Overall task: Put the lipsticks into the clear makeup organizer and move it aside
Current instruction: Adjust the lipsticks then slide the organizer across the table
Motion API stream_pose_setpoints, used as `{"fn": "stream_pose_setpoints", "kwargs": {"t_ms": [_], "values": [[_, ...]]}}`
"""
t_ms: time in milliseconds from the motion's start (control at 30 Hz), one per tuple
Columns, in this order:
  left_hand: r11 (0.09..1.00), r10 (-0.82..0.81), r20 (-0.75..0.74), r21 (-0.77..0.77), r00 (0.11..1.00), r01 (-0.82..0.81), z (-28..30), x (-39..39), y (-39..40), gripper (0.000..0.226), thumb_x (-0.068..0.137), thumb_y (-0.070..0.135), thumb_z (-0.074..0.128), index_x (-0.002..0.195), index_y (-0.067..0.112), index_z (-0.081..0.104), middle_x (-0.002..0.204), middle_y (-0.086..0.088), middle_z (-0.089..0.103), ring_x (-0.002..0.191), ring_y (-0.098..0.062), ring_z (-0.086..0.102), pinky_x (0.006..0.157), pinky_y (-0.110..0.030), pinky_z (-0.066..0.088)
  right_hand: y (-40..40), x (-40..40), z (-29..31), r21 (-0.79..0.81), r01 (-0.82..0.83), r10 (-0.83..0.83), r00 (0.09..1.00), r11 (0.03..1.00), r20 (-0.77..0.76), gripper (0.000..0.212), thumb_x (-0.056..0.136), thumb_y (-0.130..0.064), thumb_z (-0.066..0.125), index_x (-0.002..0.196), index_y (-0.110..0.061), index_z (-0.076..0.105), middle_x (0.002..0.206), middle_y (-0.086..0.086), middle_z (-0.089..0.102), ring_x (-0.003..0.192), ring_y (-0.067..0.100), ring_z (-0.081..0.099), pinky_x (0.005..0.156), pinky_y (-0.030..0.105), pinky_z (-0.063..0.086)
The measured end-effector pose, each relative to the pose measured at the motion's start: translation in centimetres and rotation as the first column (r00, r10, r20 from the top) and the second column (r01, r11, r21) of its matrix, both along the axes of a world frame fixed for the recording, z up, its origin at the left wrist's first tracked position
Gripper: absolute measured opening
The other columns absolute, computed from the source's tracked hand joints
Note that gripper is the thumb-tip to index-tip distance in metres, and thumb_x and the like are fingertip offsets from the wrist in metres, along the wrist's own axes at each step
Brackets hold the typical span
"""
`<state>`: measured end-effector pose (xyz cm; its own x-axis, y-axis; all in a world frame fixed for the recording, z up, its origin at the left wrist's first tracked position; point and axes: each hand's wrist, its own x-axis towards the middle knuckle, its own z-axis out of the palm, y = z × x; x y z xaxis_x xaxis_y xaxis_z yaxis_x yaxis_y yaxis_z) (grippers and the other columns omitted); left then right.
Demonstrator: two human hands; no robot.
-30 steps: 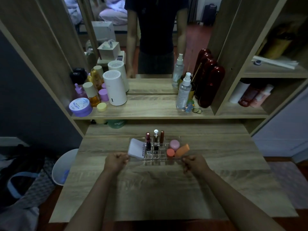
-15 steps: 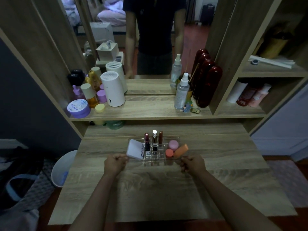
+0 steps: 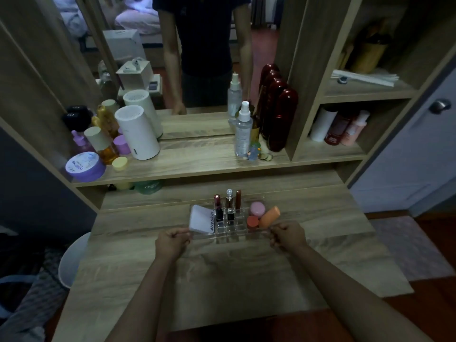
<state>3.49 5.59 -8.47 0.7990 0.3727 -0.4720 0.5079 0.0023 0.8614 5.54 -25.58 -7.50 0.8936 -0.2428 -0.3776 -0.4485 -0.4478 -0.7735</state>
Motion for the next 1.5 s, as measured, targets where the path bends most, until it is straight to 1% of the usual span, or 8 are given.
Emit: {"fn": "stream_pose_setpoints", "kwargs": {"t_ms": [267,367,567,833,967,1133,1267,1500], "values": [[0.995,-0.043,-0.008,-0.086,0.999,0.042,0.3,1.0,-5.4,0.015,0.072,-0.004,0.071,0.067,0.01,0.074,0.066,-0.015,0.07,0.074,-0.025,0.059,0.078,-0.038,0.05,-5.4,0.1,-0.3,0.071,0.1,-0.1,0.995,0.992,-0.001,0.038,0.083,-0.012,0.068,0.045,-0.013,0.065,0.066,0.027,0.069,0.06,0.031,0.064,0.071,0.048,0.055],[0.991,-0.054,-0.015,-0.12,0.998,0.052,0.6,1.5,-7.8,0.015,0.074,-0.007,0.067,0.072,0.006,0.073,0.054,-0.005,0.071,0.067,-0.023,0.062,0.072,-0.032,0.053,-7.5,0.3,-0.1,0.09,0.146,-0.143,0.989,0.985,-0.034,0.036,0.084,-0.014,0.068,0.048,-0.012,0.067,0.065,0.025,0.069,0.058,0.03,0.065,0.069,0.044,0.056],[0.987,-0.137,-0.001,-0.084,0.991,0.136,1.3,2.4,-11.9,0.012,0.078,-0.008,0.064,0.086,-0.004,0.071,0.075,-0.019,0.07,0.066,-0.024,0.062,0.069,-0.032,0.054,-11.5,0.6,0.6,0.175,0.222,-0.21,0.974,0.959,-0.084,0.03,0.085,-0.007,0.067,0.055,-0.009,0.068,0.06,0.018,0.065,0.047,0.023,0.059,0.048,0.026,0.053],[0.974,-0.216,-0.024,-0.076,0.976,0.214,1.5,3.3,-17.1,0.011,0.076,-0.008,0.066,0.08,0.001,0.072,0.061,-0.004,0.071,0.061,-0.019,0.063,0.066,-0.028,0.054,-16.6,1.3,1.0,0.18,0.294,-0.277,0.954,0.939,-0.113,0.029,0.089,-0.009,0.063,0.061,-0.001,0.066,0.067,0.019,0.065,0.05,0.023,0.059,0.052,0.028,0.051],[0.969,-0.232,-0.025,-0.092,0.972,0.229,2.0,3.3,-19.5,0.012,0.076,-0.009,0.066,0.08,0.0,0.072,0.061,-0.006,0.071,0.056,-0.015,0.064,0.062,-0.026,0.056,-18.7,2.2,1.3,0.197,0.336,-0.303,0.936,0.921,-0.178,0.025,0.091,-0.008,0.058,0.07,0.004,0.062,0.06,0.014,0.059,0.04,0.014,0.058,0.036,0.018,0.049],[0.965,-0.243,-0.011,-0.101,0.97,0.24,2.4,3.3,-21.7,0.012,0.073,-0.011,0.069,0.072,0.001,0.072,0.056,-0.007,0.069,0.061,-0.023,0.06,0.066,-0.03,0.051,-20.9,2.8,1.9,0.201,0.366,-0.326,0.923,0.909,-0.204,0.022,0.09,-0.007,0.058,0.072,0.003,0.064,0.068,0.019,0.063,0.056,0.023,0.058,0.055,0.028,0.05],[0.956,-0.277,-0.012,-0.106,0.961,0.274,2.5,3.4,-22.5,0.012,0.072,-0.013,0.068,0.074,-0.001,0.071,0.067,-0.012,0.069,0.063,-0.024,0.06,0.067,-0.031,0.05,-21.8,2.5,2.1,0.206,0.388,-0.363,0.92,0.898,-0.151,0.025,0.089,-0.003,0.059,0.064,0.0,0.061,0.063,0.018,0.061,0.052,0.023,0.057,0.043,0.022,0.051],[0.952,-0.299,-0.019,-0.08,0.954,0.297,2.6,3.8,-23.0,0.011,0.075,-0.012,0.066,0.079,-0.002,0.07,0.076,-0.016,0.07,0.067,-0.024,0.063,0.072,-0.033,0.054,-22.5,3.1,1.1,0.219,0.419,-0.384,0.905,0.881,-0.184,0.026,0.088,-0.004,0.06,0.062,0.0,0.06,0.062,0.018,0.06,0.053,0.024,0.057,0.054,0.031,0.05]]}}
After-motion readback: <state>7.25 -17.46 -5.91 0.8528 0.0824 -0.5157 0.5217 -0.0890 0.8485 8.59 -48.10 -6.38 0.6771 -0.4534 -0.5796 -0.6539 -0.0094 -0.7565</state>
